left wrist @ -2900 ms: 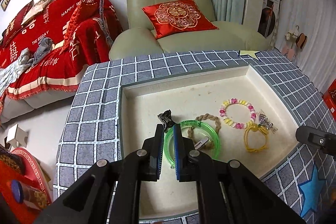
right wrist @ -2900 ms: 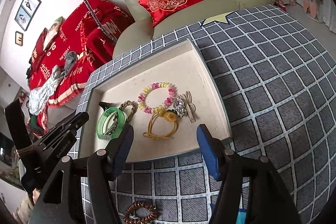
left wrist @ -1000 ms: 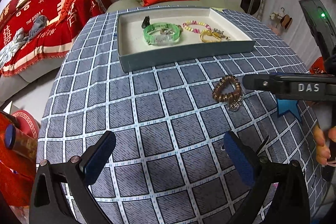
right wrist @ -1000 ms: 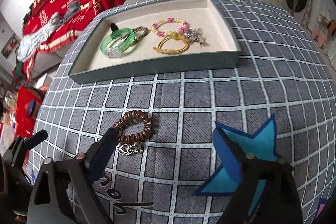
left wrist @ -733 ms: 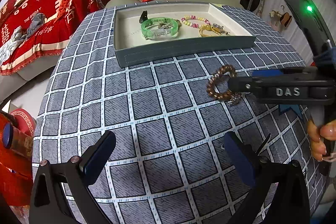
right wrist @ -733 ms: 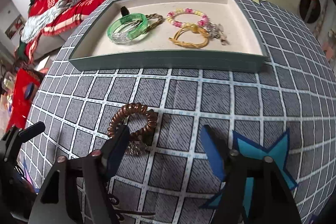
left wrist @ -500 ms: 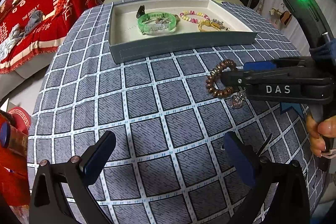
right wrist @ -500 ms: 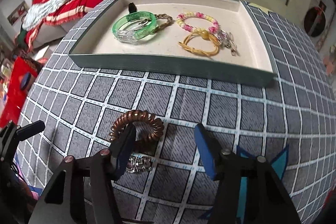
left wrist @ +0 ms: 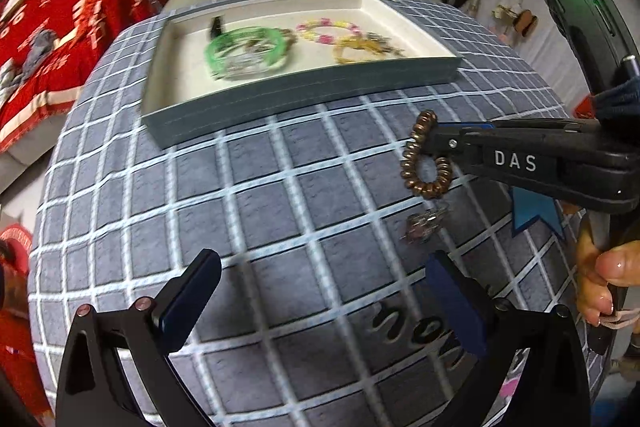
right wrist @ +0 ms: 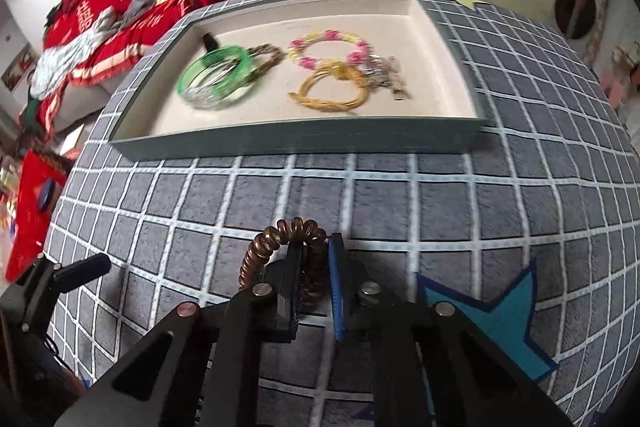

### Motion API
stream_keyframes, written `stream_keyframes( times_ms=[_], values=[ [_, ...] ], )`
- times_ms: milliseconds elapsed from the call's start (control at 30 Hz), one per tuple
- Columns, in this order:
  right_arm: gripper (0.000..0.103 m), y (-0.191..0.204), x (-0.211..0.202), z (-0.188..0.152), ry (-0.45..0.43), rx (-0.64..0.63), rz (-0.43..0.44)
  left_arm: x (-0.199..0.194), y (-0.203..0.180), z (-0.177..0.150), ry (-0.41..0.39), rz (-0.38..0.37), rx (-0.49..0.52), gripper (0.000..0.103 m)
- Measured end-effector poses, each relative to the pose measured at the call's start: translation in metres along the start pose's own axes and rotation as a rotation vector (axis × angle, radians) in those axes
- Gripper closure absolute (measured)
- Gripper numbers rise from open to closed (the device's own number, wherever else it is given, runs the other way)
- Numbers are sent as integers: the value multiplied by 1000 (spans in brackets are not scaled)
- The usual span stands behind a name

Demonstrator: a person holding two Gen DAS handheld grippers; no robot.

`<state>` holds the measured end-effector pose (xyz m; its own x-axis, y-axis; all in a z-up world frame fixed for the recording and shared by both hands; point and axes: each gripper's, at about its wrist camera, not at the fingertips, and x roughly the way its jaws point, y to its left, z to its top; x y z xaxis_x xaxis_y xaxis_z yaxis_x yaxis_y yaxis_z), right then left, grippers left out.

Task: Organize jewelry
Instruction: 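Grasp the silver heart pendant with the left tool while the right tool holds the coiled hair tie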

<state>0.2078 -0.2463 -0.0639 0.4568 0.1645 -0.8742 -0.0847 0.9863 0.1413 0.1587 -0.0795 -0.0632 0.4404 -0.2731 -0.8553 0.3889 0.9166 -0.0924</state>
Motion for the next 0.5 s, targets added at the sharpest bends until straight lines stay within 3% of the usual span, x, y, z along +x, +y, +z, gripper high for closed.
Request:
stream_keyframes(
  times_ms=[267,400,467,500],
  values=[
    [89,-24,-13,2,-27,78,25,16,-32,10,9,-25,111,7],
    [89,-29,-18,3,-35,93,32,15,-43,12,-3,-33,167,23],
    [89,-31,-20,2,-38,103,36,13,-47,11,-16,-37,193,37],
    [89,-31,-20,2,-39,108,40,12,-48,11,-19,-46,202,52]
  ],
)
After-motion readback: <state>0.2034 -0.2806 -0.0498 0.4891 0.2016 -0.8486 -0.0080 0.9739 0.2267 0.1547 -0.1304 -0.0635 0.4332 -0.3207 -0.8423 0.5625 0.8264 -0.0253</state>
